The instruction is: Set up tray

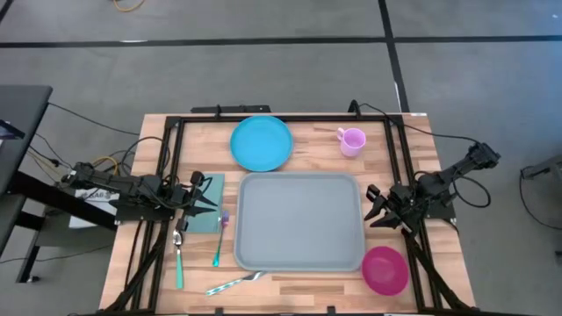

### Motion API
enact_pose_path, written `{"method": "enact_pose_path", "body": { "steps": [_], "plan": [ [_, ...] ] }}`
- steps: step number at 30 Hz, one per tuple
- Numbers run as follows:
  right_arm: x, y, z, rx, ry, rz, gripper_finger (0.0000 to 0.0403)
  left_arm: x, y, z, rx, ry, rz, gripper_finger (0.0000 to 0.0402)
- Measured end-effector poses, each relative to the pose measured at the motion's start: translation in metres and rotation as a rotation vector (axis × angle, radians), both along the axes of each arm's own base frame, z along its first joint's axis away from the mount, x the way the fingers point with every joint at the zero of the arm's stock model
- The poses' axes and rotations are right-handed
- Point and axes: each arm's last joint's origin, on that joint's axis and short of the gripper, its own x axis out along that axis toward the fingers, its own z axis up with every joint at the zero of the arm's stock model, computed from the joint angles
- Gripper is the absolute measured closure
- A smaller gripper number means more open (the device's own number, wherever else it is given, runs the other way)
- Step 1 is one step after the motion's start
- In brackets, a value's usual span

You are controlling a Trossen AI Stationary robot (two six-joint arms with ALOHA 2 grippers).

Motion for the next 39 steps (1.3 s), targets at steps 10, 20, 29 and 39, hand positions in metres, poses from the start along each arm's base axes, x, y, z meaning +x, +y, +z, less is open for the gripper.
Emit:
{"method": "enact_pose_path", "body": {
  "steps": [10, 20, 29, 39],
  "plan": [
    [0.000, 0.000, 0.000, 0.000, 0.000, 0.000, 0.0301, 0.000, 0.000, 0.000, 0.000, 0.000, 0.000, 0.0350],
    [0.000, 0.000, 0.000, 0.000, 0.000, 0.000, 0.0301, 0.000, 0.002, 0.002, 0.087, -0.039, 0.079, 0.0350],
    [0.000, 0.000, 0.000, 0.000, 0.000, 0.000, 0.0301, -0.002, 0.008, 0.025, 0.268, -0.290, 0.278, 0.0350],
    [0.000, 0.000, 0.001, 0.006, -0.006, -0.002, 0.0301, -0.007, 0.002, 0.037, 0.261, -0.466, 0.066, 0.0350]
  ]
}}
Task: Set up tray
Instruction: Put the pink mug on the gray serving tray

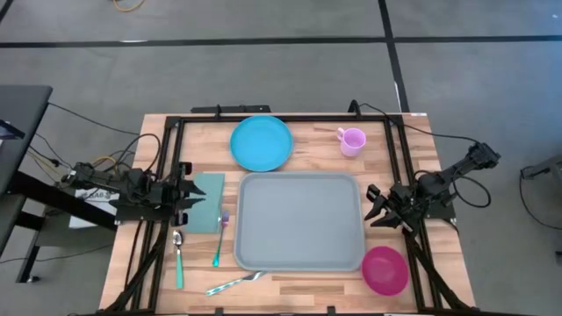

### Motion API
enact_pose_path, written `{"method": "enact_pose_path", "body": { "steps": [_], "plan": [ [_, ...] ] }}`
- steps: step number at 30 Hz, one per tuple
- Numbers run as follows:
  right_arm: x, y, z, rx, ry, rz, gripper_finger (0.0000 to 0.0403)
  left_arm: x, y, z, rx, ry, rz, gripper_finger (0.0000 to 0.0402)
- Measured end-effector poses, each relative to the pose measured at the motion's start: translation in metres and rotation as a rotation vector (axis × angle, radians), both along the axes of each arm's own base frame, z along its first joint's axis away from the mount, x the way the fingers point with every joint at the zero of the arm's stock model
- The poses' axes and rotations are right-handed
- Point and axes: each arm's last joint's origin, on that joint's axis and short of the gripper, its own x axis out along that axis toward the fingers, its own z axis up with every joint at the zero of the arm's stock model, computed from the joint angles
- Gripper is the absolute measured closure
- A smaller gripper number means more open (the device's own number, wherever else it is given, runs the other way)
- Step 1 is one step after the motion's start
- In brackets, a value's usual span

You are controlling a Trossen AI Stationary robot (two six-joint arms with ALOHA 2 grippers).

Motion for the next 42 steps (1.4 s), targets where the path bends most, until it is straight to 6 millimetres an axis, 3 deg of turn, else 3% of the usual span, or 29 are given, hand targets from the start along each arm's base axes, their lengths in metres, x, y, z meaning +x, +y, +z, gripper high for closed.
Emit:
{"method": "enact_pose_path", "body": {
  "steps": [11, 18, 24, 28, 34, 42],
  "plan": [
    [0.002, -0.005, 0.004, -0.220, -0.142, -0.237, 0.0301, 0.001, 0.004, -0.001, -0.033, 0.017, 0.132, 0.0350],
    [0.001, -0.011, 0.011, -0.230, -0.199, -0.421, 0.0301, 0.001, 0.004, 0.000, 0.021, 0.007, 0.160, 0.0350],
    [-0.001, -0.013, 0.019, -0.259, -0.282, -0.504, 0.0301, 0.002, 0.006, -0.001, -0.071, 0.024, 0.213, 0.0348],
    [-0.001, -0.013, 0.019, -0.297, -0.295, -0.509, 0.0301, 0.002, 0.007, -0.001, -0.075, 0.025, 0.225, 0.0334],
    [-0.001, -0.014, 0.020, -0.156, -0.263, -0.479, 0.0301, 0.001, 0.009, 0.000, -0.074, 0.018, 0.315, 0.0293],
    [-0.007, -0.021, 0.037, -0.138, -0.435, -0.585, 0.0301, 0.001, 0.010, 0.001, -0.119, 0.021, 0.339, 0.0253]
  ]
}}
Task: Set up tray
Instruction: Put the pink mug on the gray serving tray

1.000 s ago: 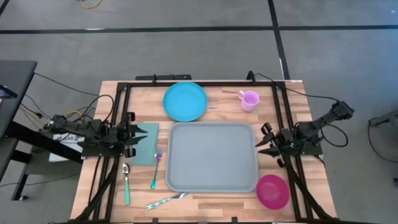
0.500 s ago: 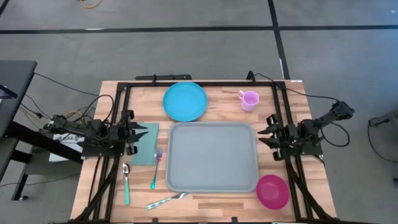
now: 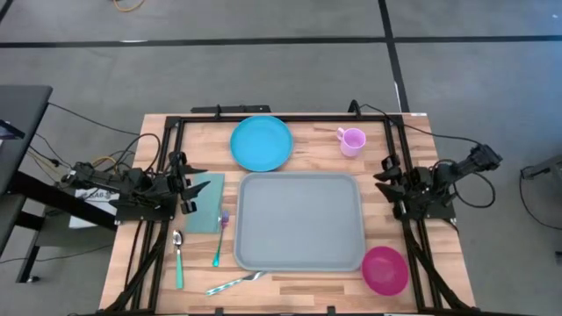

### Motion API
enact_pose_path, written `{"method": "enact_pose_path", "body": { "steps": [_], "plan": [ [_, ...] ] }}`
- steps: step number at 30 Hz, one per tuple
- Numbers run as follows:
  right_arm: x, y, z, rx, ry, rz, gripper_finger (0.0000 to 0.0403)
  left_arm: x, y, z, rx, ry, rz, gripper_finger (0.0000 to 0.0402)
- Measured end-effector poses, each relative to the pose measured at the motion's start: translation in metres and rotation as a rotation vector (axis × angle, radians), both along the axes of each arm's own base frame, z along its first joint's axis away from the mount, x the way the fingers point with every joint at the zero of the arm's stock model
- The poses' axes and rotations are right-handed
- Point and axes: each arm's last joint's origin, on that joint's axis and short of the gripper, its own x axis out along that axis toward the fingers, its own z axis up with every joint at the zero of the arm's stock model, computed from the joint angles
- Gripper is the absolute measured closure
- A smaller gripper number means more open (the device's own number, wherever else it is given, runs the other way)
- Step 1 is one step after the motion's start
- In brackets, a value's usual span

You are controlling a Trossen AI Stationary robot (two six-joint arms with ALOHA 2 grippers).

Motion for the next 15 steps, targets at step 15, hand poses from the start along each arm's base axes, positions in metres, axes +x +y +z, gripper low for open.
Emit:
{"method": "enact_pose_path", "body": {
  "steps": [15],
  "plan": [
    [0.005, -0.003, -0.006, 0.051, 0.069, -0.005, 0.0301, -0.009, 0.008, 0.029, -0.238, -0.057, 0.137, 0.0249]
  ]
}}
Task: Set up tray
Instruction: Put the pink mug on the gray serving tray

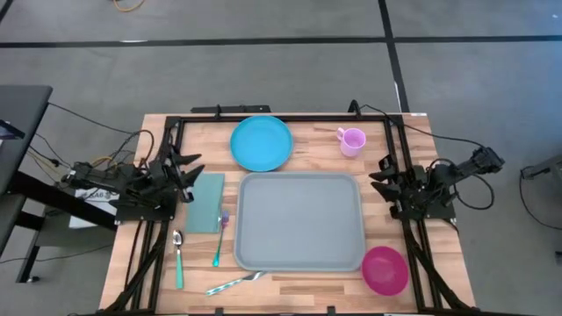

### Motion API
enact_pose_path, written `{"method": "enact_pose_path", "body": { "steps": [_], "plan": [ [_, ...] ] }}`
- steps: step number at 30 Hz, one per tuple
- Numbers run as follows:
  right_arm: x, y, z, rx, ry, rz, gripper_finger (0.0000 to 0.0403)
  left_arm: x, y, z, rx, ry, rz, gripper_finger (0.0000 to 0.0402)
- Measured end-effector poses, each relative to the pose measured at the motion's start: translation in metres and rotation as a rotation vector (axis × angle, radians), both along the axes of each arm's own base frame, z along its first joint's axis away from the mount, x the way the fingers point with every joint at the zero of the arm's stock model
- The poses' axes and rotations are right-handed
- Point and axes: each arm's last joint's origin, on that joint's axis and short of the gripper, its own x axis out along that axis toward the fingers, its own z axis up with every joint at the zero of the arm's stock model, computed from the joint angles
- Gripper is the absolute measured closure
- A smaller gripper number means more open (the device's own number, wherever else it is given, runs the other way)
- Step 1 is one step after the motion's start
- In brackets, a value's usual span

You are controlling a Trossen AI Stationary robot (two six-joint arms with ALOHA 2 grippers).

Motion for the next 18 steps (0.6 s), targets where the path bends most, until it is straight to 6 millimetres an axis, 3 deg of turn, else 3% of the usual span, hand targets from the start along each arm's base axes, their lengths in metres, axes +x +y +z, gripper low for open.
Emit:
{"method": "enact_pose_path", "body": {
  "steps": [7, 14, 18],
  "plan": [
    [0.008, -0.011, 0.001, 0.147, 0.058, -0.182, 0.0301, 0.000, 0.001, 0.015, 0.004, 0.020, 0.043, 0.0263],
    [0.029, -0.017, 0.008, 0.168, 0.154, -0.285, 0.0301, 0.007, 0.004, 0.010, -0.010, 0.127, 0.243, 0.0280],
    [0.046, -0.021, 0.008, 0.131, 0.240, -0.351, 0.0301, 0.011, 0.003, 0.008, 0.006, 0.160, 0.259, 0.0285]
  ]
}}
